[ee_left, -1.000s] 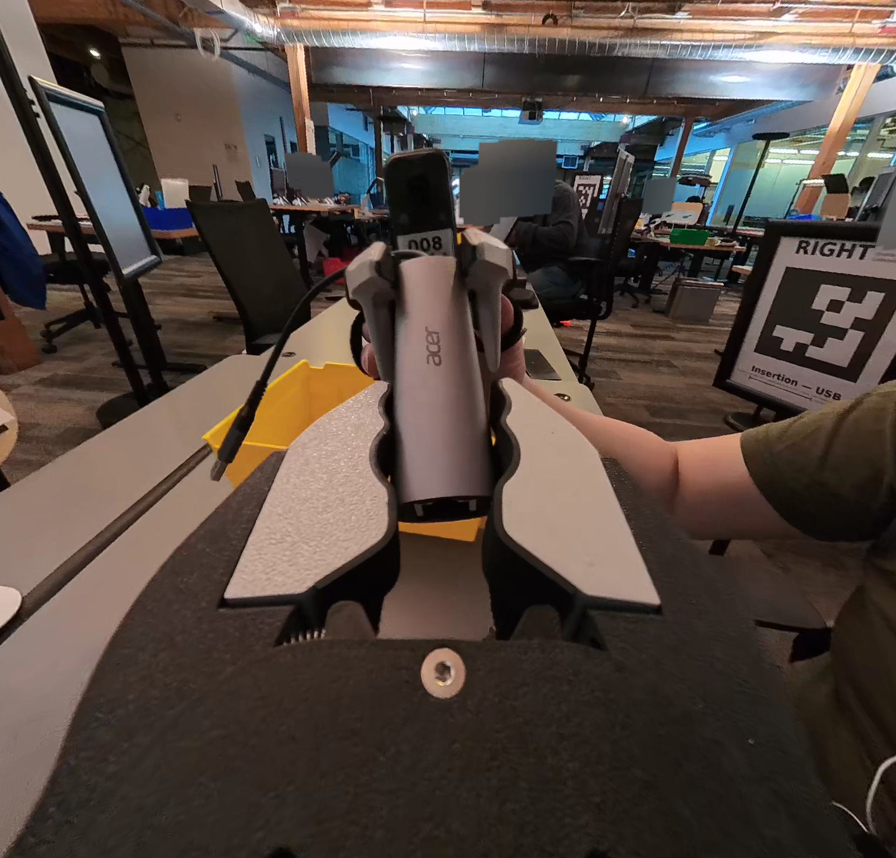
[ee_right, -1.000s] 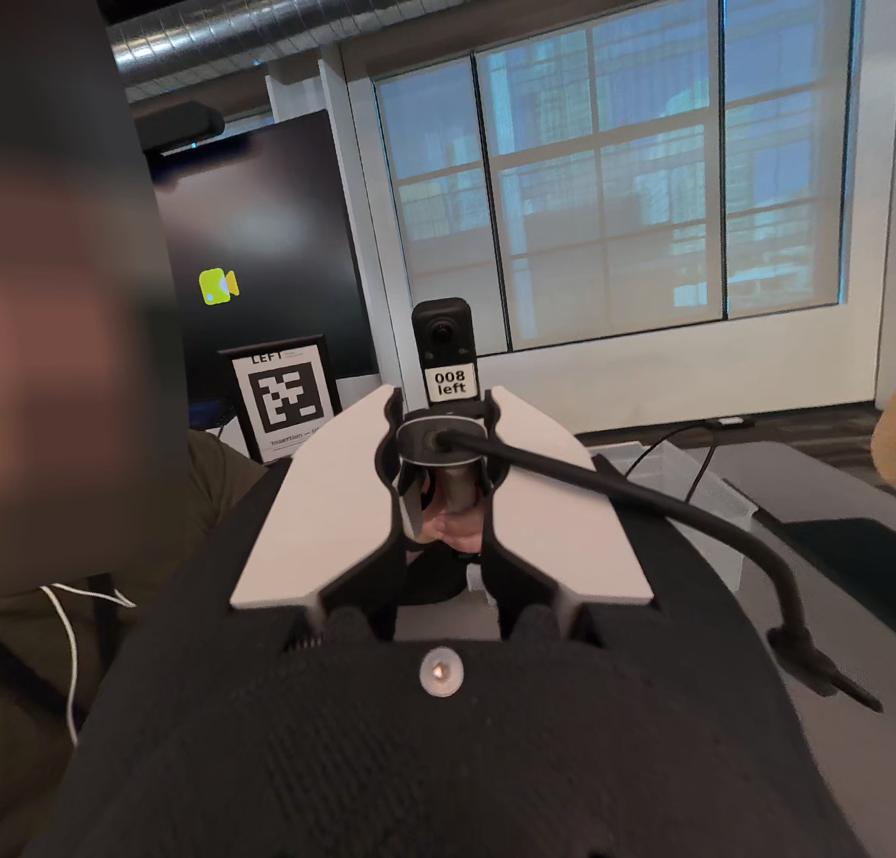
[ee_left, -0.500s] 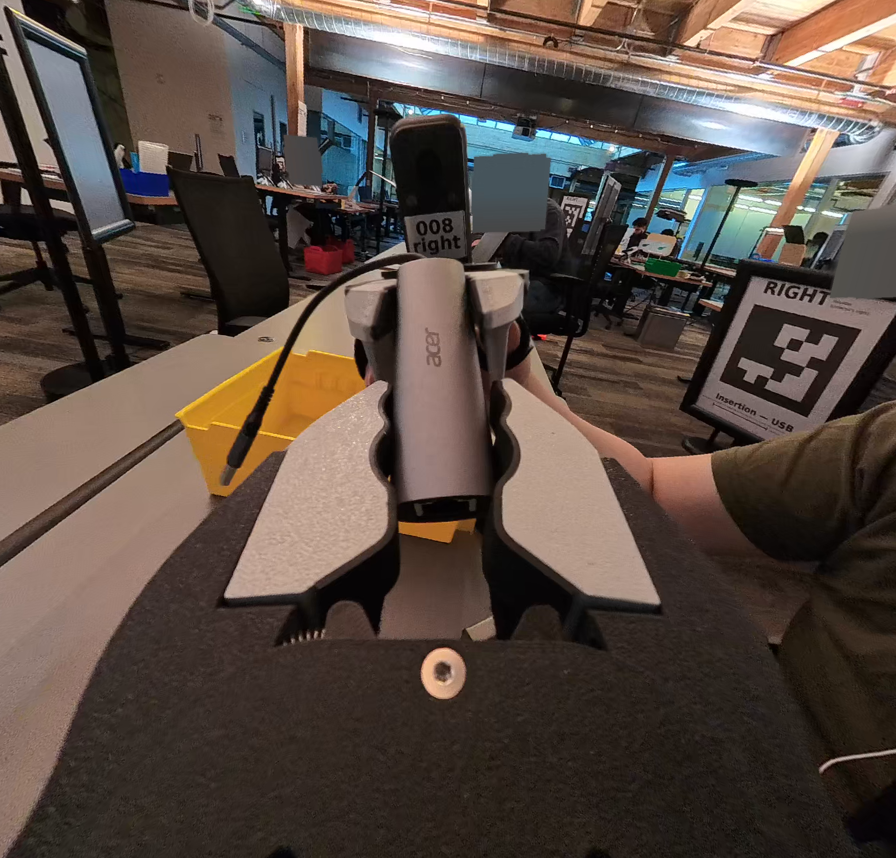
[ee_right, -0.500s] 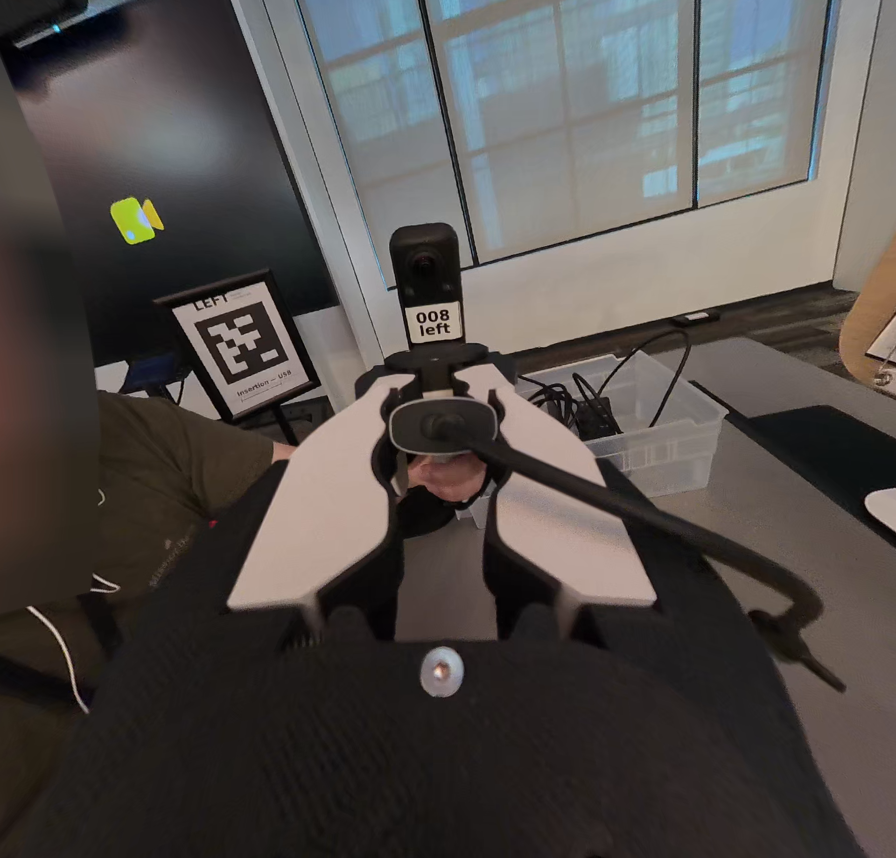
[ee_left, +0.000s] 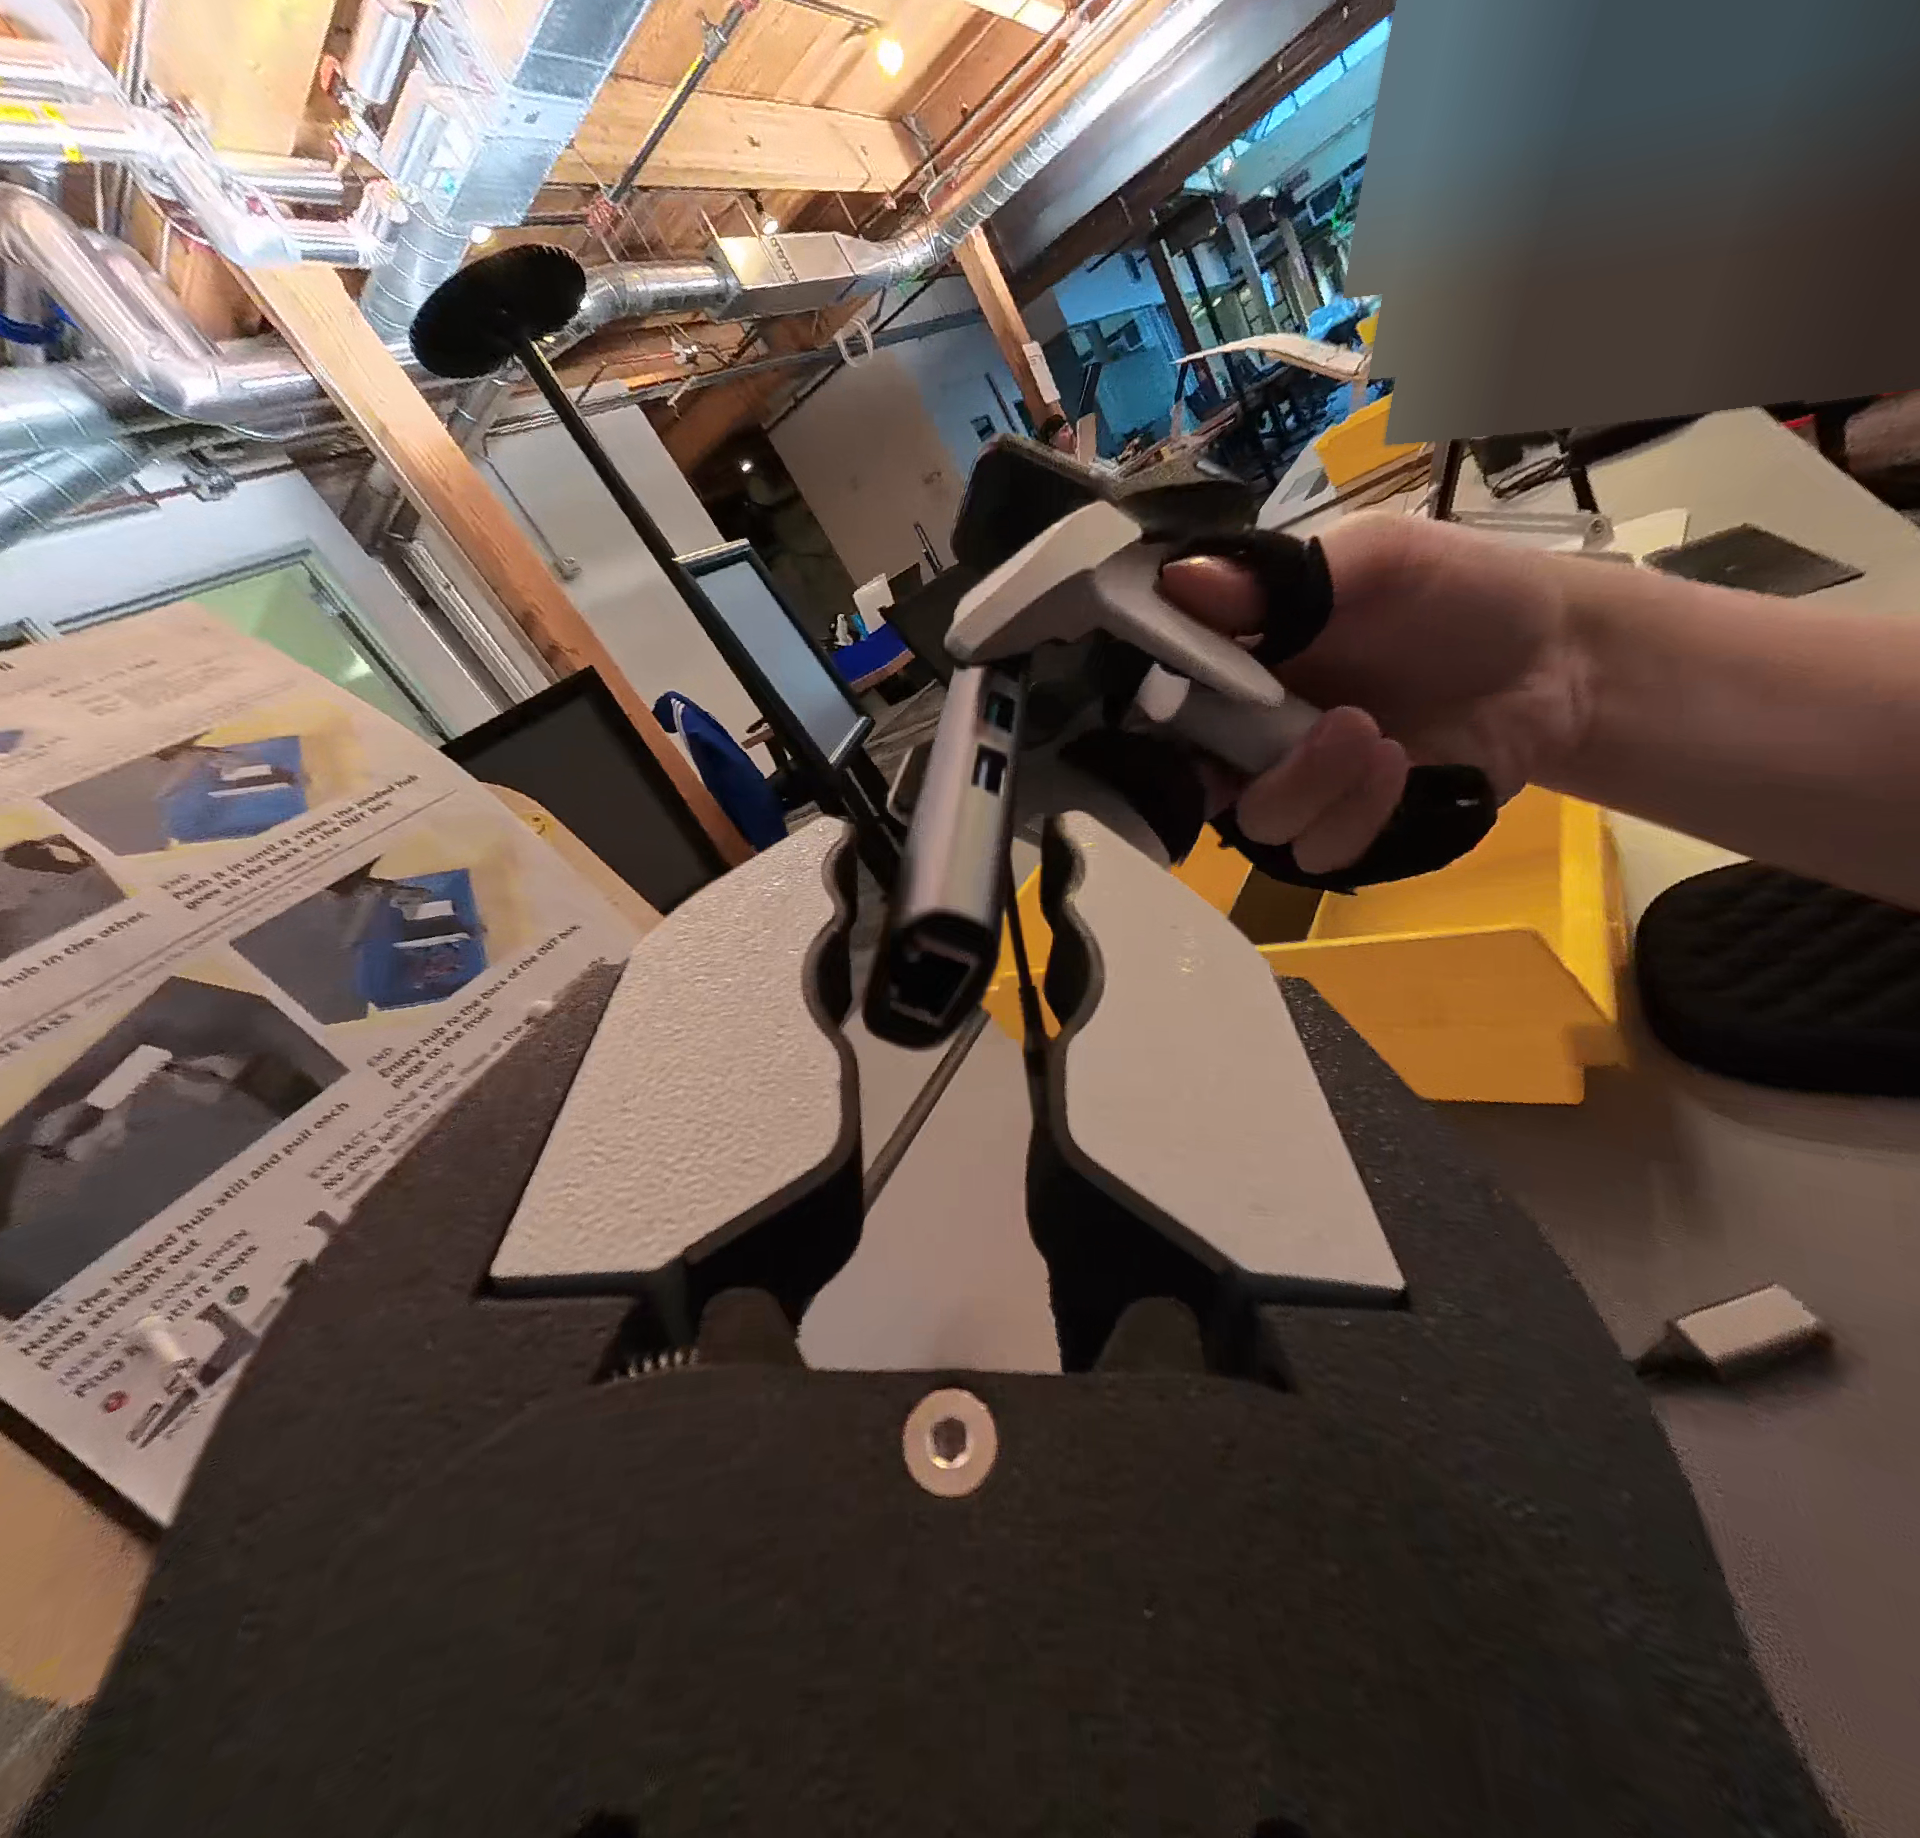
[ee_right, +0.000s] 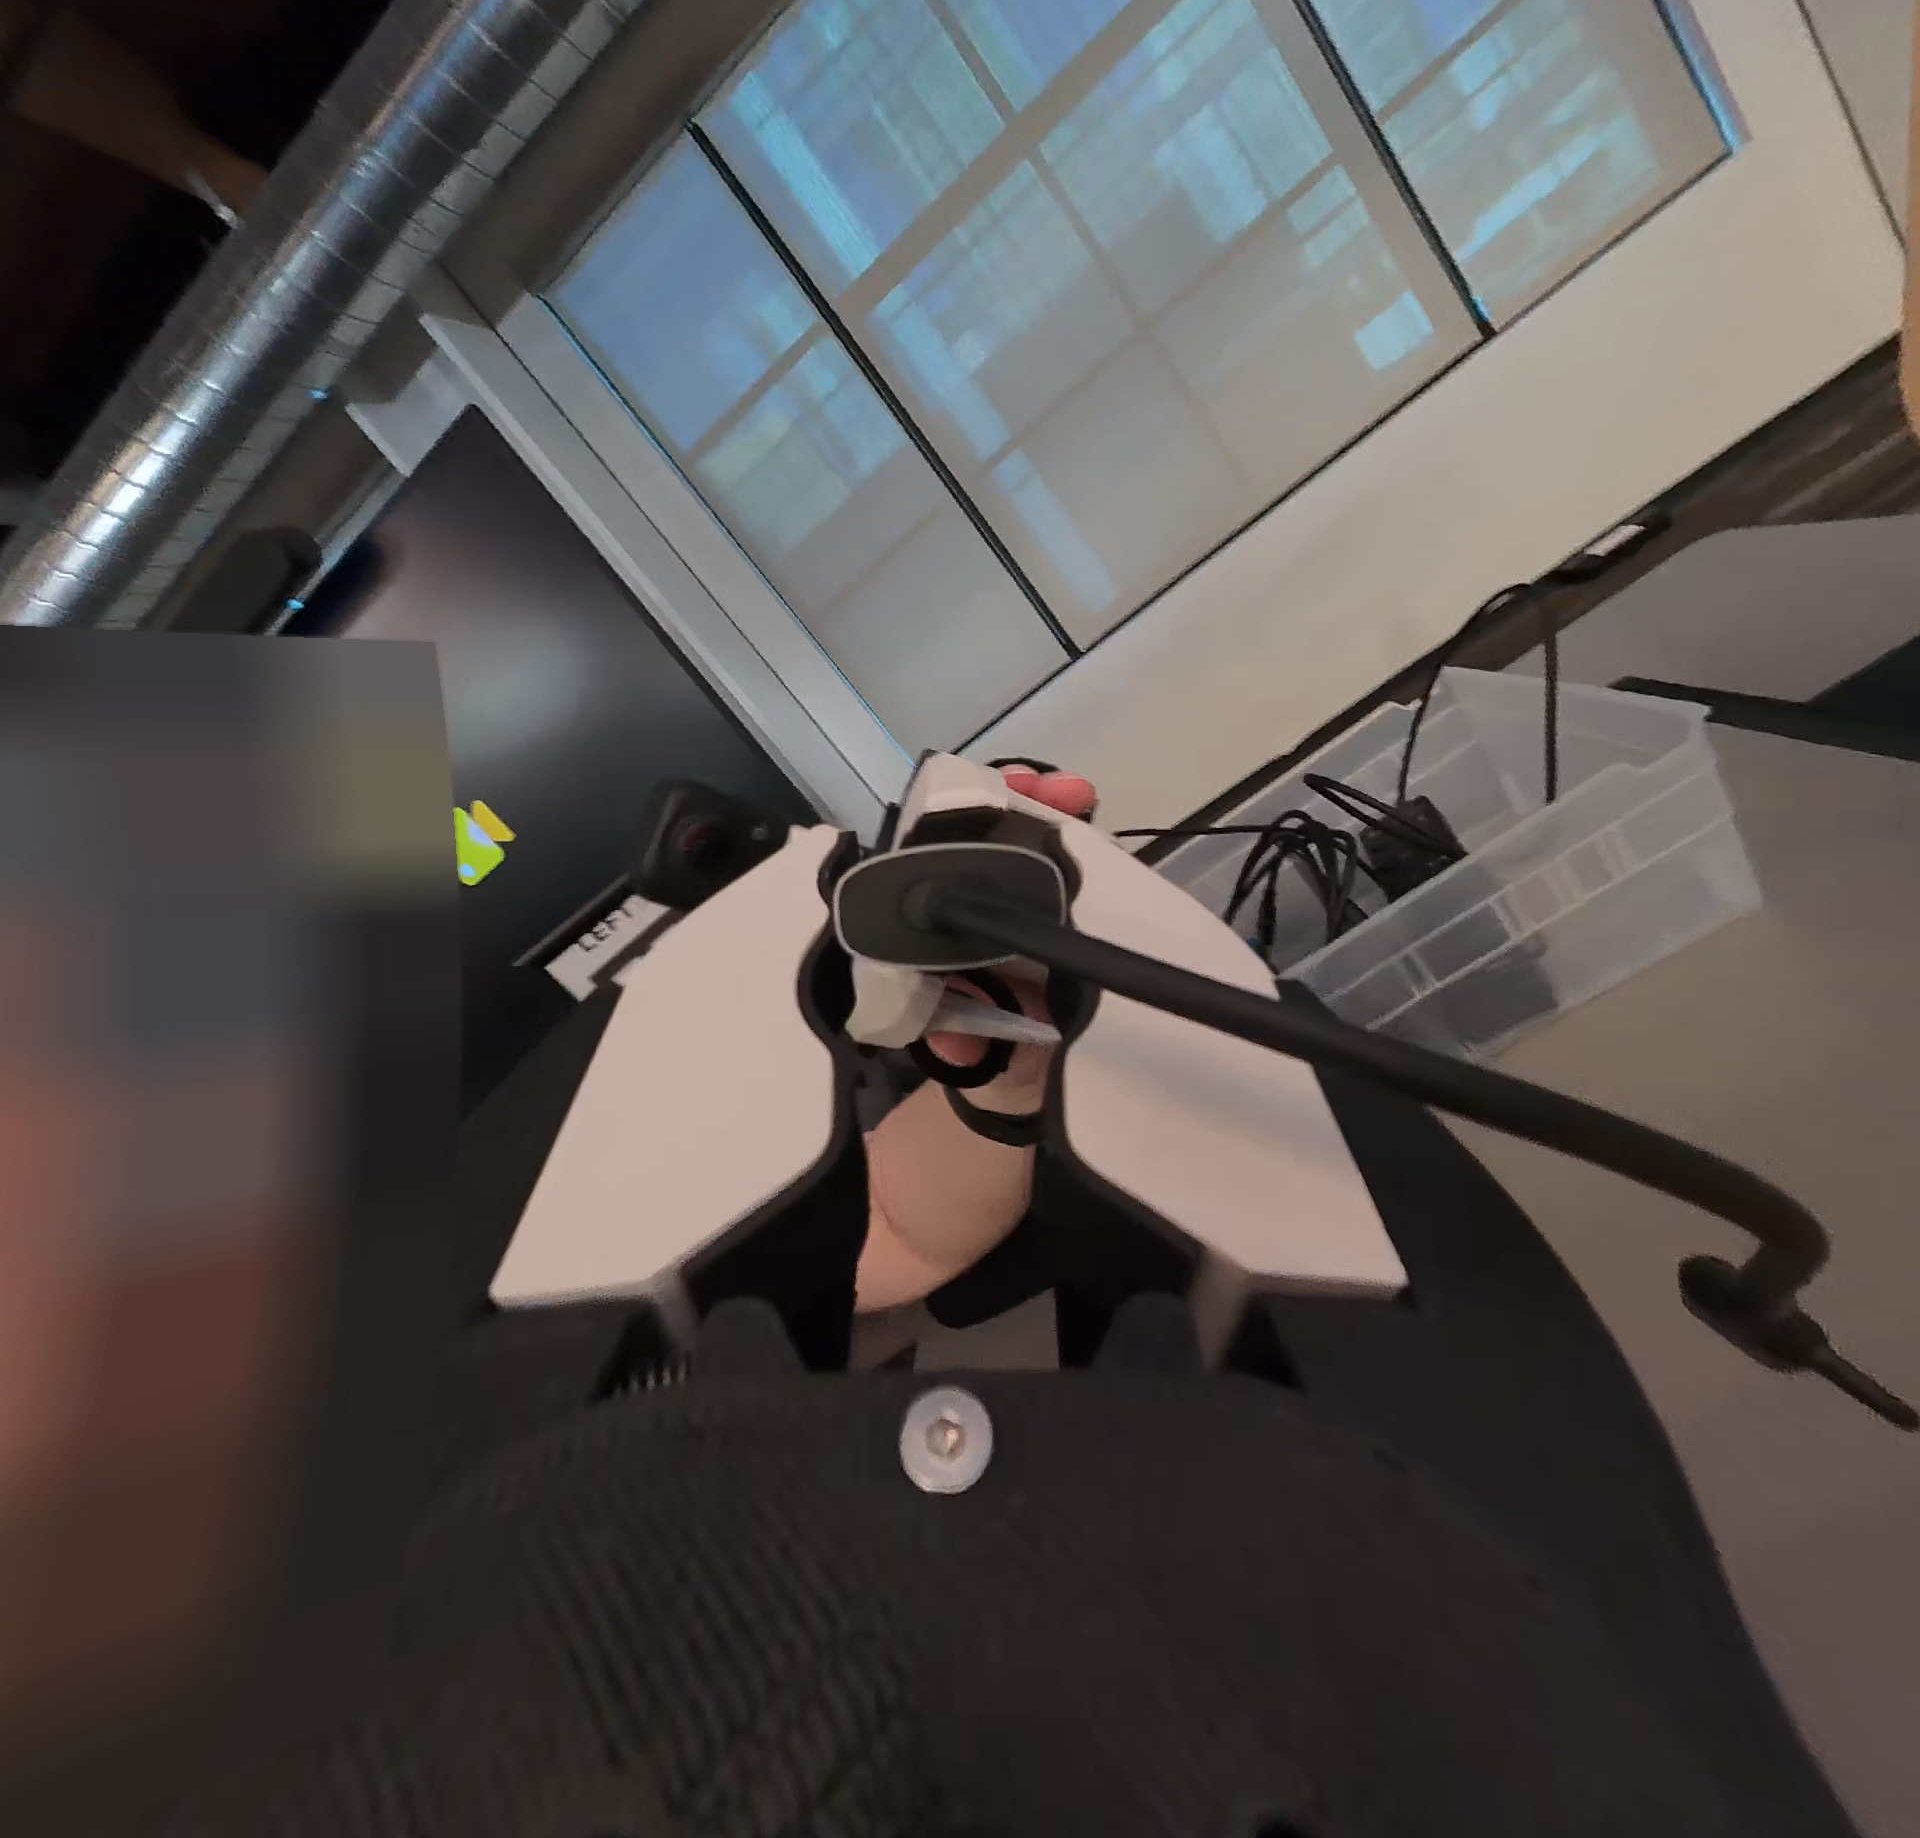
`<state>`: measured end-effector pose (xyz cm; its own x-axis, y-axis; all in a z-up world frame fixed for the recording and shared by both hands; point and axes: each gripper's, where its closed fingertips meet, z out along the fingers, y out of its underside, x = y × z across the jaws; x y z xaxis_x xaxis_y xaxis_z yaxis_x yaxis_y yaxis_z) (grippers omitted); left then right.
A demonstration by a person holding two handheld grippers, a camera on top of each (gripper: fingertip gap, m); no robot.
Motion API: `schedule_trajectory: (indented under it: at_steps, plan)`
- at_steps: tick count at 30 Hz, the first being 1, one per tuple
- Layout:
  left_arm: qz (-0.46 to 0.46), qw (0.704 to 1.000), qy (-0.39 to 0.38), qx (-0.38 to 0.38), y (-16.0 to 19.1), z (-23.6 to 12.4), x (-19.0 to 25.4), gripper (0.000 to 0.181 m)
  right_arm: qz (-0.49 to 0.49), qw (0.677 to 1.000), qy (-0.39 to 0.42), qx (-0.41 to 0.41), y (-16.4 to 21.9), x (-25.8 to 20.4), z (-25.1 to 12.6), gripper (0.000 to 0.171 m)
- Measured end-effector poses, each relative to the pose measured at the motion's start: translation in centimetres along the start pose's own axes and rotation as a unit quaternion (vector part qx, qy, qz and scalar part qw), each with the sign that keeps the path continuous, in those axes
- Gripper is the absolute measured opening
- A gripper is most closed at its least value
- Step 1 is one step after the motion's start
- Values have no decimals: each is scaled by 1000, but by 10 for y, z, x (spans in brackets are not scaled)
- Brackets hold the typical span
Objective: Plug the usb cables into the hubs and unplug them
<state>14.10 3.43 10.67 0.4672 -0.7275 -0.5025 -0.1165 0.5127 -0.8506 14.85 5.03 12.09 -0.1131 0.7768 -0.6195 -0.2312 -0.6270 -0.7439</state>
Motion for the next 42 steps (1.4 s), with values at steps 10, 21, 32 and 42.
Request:
schedule_trajectory:
  at_steps: [10, 21, 32, 42]
  plan:
    - [85, 996, 24, -33, 18, 3, 12, 19, 35, 999, -2, -29, 11, 5, 2, 35]
    - [105, 993, 11, -45, 22, 5, 11, 19, 57, 998, -6, -36, 18, 13, 7, 35]
    - [128, 991, -24, -39, 9, 0, 3, 17, 3, 999, 4, -52, 19, 7, 8, 48]
    - [138, 984, -103, -37, -19, -48, -63, 16, -230, 959, 11, -168, 53, 13, 3, 41]
